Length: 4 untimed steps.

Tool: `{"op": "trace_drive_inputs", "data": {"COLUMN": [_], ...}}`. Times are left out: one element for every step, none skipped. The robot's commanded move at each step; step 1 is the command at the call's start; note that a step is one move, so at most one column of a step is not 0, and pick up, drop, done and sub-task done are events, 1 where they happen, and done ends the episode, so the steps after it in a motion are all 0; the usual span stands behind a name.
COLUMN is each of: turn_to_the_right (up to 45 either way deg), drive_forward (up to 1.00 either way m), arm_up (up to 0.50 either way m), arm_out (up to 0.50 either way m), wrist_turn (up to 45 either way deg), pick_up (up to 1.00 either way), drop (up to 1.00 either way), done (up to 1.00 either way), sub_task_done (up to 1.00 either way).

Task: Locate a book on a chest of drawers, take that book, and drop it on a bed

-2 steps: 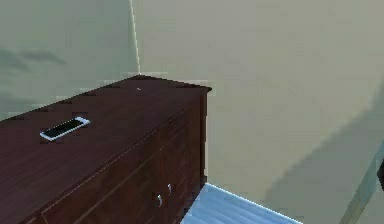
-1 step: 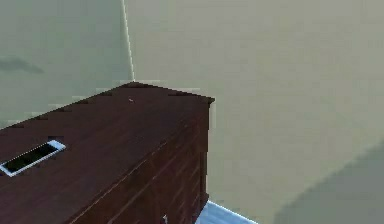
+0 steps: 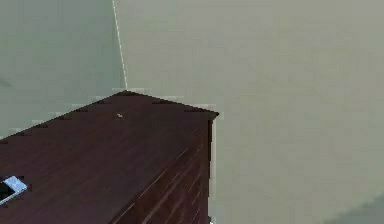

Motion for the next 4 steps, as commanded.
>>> {"op": "trace_drive_inputs", "data": {"turn_to_the_right": [45.0,45.0,45.0,42.0], "drive_forward": [0.00,0.00,0.00,0.00], "arm_up": [0.00,0.00,0.00,0.00], "arm_out": [0.00,0.00,0.00,0.00], "wrist_turn": [0.0,0.0,0.0,0.0], "pick_up": [0.00,0.00,0.00,0.00], "drop": [0.00,0.00,0.00,0.00], "done": [0.00,0.00,0.00,0.00], "sub_task_done": [0.00,0.00,0.00,0.00]}}
